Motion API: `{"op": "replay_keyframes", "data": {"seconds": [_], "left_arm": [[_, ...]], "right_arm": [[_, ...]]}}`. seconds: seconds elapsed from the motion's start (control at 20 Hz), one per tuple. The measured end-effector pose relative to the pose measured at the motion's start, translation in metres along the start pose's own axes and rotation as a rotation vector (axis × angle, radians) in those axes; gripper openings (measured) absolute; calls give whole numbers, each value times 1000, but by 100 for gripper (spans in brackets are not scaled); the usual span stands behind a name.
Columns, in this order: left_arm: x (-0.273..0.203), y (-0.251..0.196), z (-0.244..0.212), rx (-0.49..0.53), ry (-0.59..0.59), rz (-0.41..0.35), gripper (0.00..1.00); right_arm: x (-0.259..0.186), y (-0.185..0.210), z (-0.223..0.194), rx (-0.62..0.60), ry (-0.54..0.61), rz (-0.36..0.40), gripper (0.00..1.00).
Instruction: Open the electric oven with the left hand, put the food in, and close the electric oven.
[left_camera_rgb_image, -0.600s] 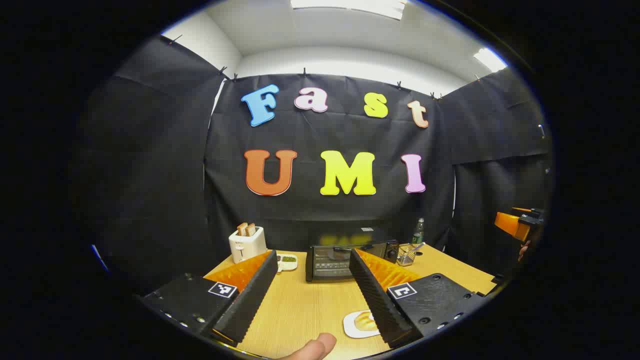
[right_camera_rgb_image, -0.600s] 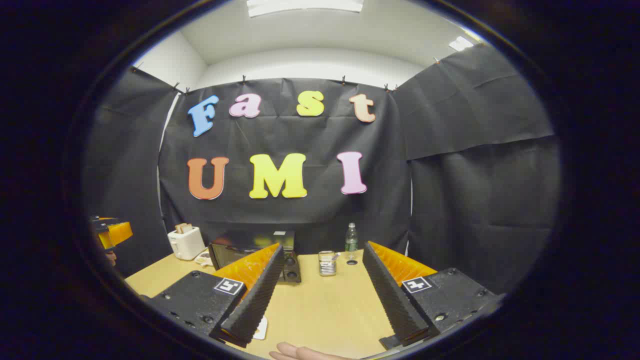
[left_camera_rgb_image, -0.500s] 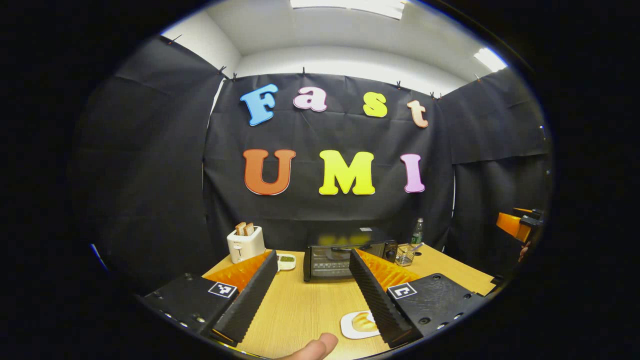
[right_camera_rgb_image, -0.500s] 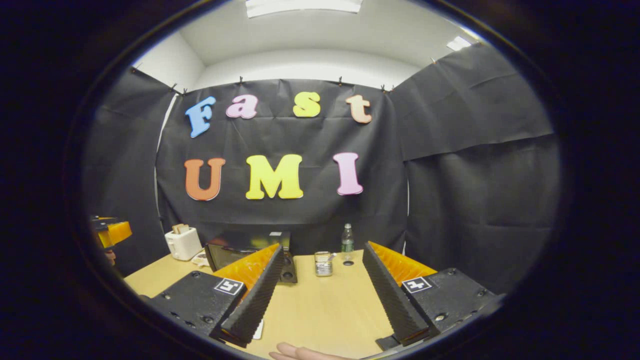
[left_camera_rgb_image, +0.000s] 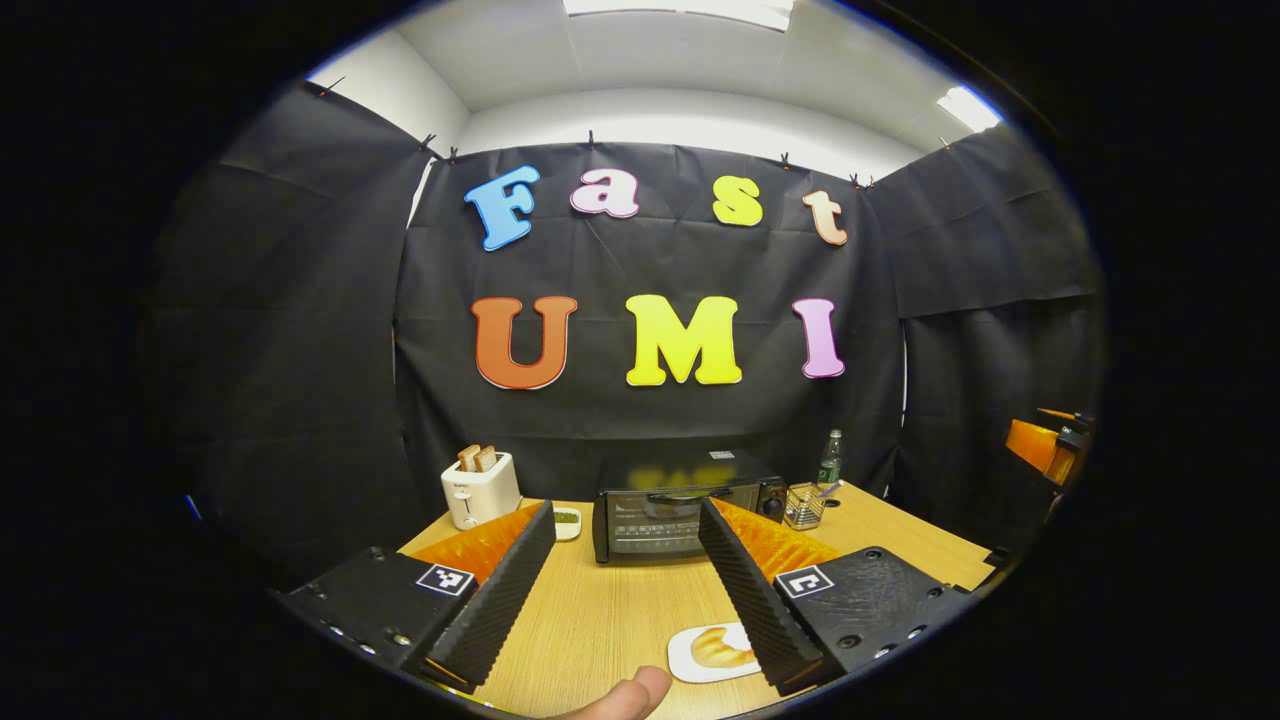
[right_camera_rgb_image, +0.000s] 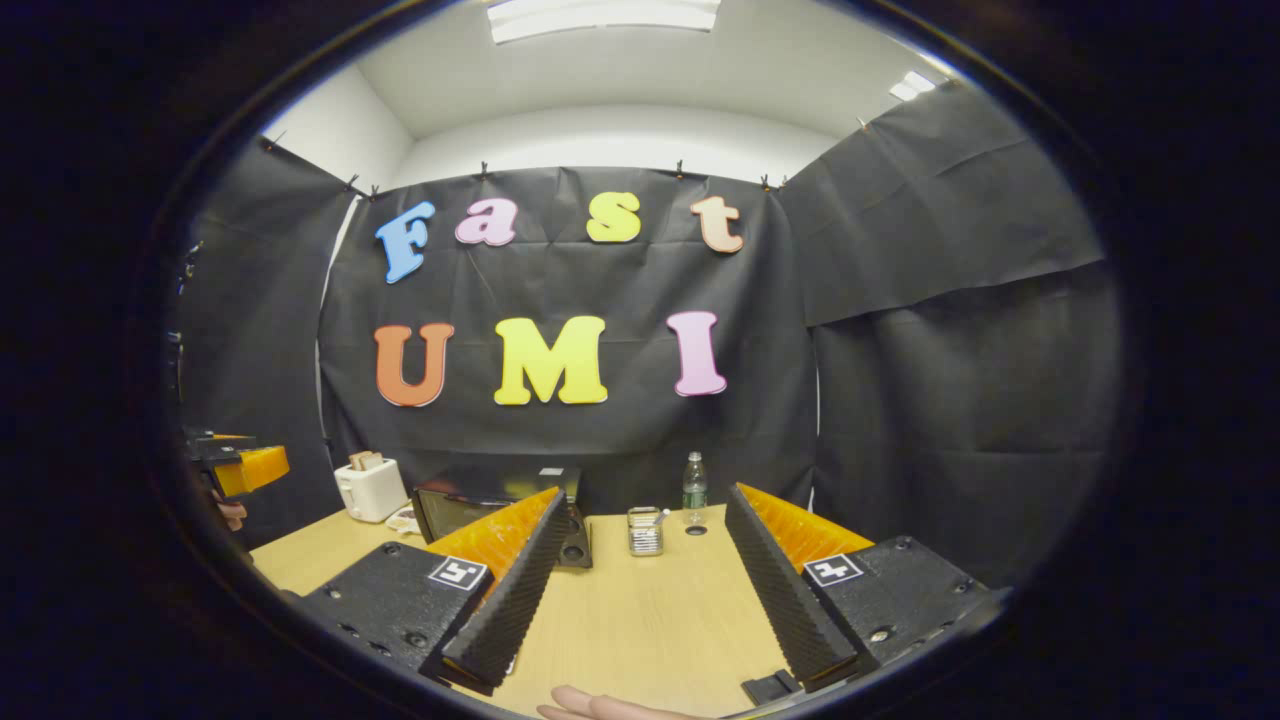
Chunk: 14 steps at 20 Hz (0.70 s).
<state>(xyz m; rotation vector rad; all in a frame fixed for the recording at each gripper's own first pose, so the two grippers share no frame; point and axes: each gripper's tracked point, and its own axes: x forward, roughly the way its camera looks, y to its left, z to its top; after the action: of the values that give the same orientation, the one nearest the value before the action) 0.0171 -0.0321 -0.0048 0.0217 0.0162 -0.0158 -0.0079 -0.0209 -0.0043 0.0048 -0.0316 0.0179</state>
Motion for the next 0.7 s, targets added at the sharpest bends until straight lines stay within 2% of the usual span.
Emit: {"op": "replay_keyframes", "data": {"seconds": [0.4,0.65,0.7], "left_arm": [[62,-25,-8,-38,48,-48,94],[134,-43,-25,-65,108,-77,94],[151,-46,-32,-61,125,-78,94]], "right_arm": [[23,-15,-8,15,10,20,99],[48,-18,-17,-5,35,21,99],[53,-18,-18,-14,38,21,96]]}}
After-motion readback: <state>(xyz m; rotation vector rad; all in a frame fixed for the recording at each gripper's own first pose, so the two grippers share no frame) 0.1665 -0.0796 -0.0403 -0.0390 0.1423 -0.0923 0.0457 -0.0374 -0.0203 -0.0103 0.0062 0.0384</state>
